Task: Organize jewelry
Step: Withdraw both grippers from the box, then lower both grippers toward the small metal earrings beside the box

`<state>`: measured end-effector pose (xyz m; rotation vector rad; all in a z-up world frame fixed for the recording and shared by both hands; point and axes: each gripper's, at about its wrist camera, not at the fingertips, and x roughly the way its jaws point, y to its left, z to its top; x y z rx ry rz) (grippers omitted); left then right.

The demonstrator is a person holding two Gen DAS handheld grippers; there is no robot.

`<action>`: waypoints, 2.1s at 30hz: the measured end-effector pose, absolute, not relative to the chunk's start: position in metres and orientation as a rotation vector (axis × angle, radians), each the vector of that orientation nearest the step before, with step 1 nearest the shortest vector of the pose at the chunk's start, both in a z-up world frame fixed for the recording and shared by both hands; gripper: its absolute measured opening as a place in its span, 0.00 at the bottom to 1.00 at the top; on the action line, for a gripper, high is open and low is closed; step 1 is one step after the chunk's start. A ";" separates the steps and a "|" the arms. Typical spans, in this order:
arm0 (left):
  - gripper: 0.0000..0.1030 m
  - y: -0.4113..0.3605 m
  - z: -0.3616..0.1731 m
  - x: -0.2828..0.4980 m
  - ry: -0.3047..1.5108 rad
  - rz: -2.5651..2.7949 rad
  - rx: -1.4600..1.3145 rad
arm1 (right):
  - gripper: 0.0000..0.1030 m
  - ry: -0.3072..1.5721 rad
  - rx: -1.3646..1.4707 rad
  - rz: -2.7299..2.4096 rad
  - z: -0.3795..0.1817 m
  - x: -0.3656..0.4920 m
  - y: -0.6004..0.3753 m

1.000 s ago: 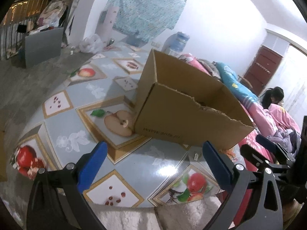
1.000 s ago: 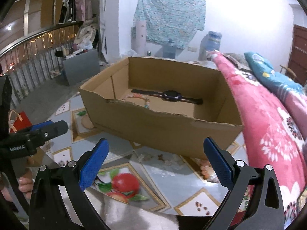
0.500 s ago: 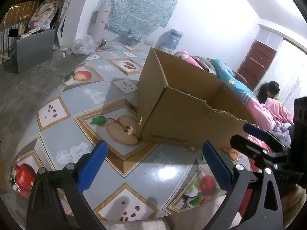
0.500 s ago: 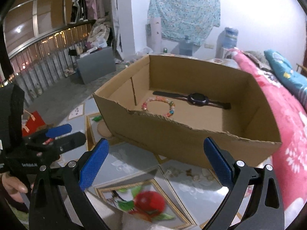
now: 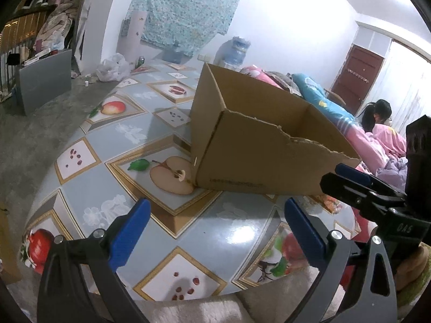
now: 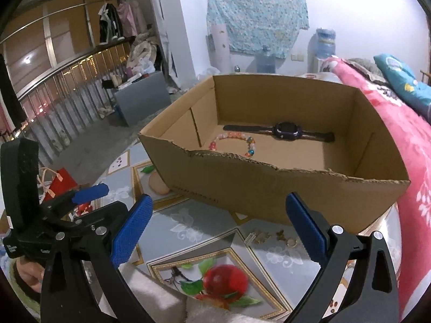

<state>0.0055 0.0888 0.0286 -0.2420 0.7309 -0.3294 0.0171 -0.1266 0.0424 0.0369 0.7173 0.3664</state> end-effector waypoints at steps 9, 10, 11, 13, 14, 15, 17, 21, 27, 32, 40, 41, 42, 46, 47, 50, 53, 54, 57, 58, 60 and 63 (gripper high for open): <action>0.94 0.057 0.033 -0.001 0.707 -0.330 -0.222 | 0.92 0.711 0.083 0.393 0.040 0.009 -0.156; 0.94 0.052 0.033 -0.001 0.705 -0.330 -0.216 | 0.92 0.712 0.089 0.395 0.039 0.009 -0.159; 0.94 0.046 0.034 -0.001 0.702 -0.333 -0.208 | 0.91 0.714 0.094 0.397 0.038 0.008 -0.163; 0.94 0.035 0.034 0.000 0.698 -0.335 -0.194 | 0.91 0.712 0.103 0.404 0.036 0.006 -0.172; 0.94 0.030 0.034 0.000 0.692 -0.335 -0.188 | 0.91 0.709 0.107 0.404 0.035 0.005 -0.176; 0.94 0.025 0.034 0.000 0.685 -0.336 -0.182 | 0.91 0.708 0.110 0.406 0.034 0.003 -0.181; 0.94 0.017 0.034 0.000 0.672 -0.331 -0.167 | 0.91 0.714 0.122 0.415 0.032 0.001 -0.189; 0.94 0.001 0.035 -0.001 0.649 -0.323 -0.124 | 0.90 0.711 0.154 0.432 0.031 -0.004 -0.207; 0.94 -0.020 0.034 0.000 0.651 -0.320 -0.047 | 0.80 0.726 0.216 0.442 0.024 -0.004 -0.233; 0.94 -0.030 0.032 -0.005 0.659 -0.306 -0.002 | 0.69 0.731 0.215 0.442 0.018 -0.011 -0.248; 0.90 -0.054 0.027 -0.013 0.652 -0.340 0.093 | 0.50 0.794 0.187 0.497 0.000 -0.010 -0.246; 0.89 -0.056 0.026 -0.013 0.654 -0.346 0.102 | 0.49 0.793 0.186 0.501 -0.002 -0.010 -0.246; 0.87 -0.059 0.026 -0.012 0.657 -0.354 0.110 | 0.48 0.793 0.186 0.506 -0.003 -0.009 -0.245; 0.75 -0.065 0.020 -0.006 0.679 -0.378 0.136 | 0.43 0.803 0.168 0.525 -0.009 -0.006 -0.239; 0.72 -0.067 0.017 -0.002 0.691 -0.382 0.144 | 0.39 0.809 0.161 0.530 -0.012 -0.005 -0.236; 0.59 -0.069 0.012 0.008 0.727 -0.392 0.155 | 0.35 0.831 0.148 0.548 -0.019 -0.003 -0.228; 0.47 -0.073 0.005 0.017 0.764 -0.405 0.178 | 0.33 0.845 0.127 0.554 -0.024 -0.001 -0.221; 0.42 -0.075 0.002 0.021 0.780 -0.411 0.193 | 0.33 0.850 0.123 0.555 -0.025 0.001 -0.219; 0.32 -0.078 -0.004 0.028 0.814 -0.430 0.221 | 0.33 0.860 0.124 0.559 -0.027 0.003 -0.217; 0.29 -0.080 -0.006 0.031 0.826 -0.436 0.228 | 0.33 0.864 0.125 0.560 -0.028 0.005 -0.217; 0.24 -0.082 -0.012 0.035 0.852 -0.447 0.243 | 0.33 0.860 0.124 0.560 -0.027 0.007 -0.217; 0.16 -0.086 -0.018 0.040 0.885 -0.459 0.269 | 0.33 0.853 0.109 0.556 -0.025 0.010 -0.216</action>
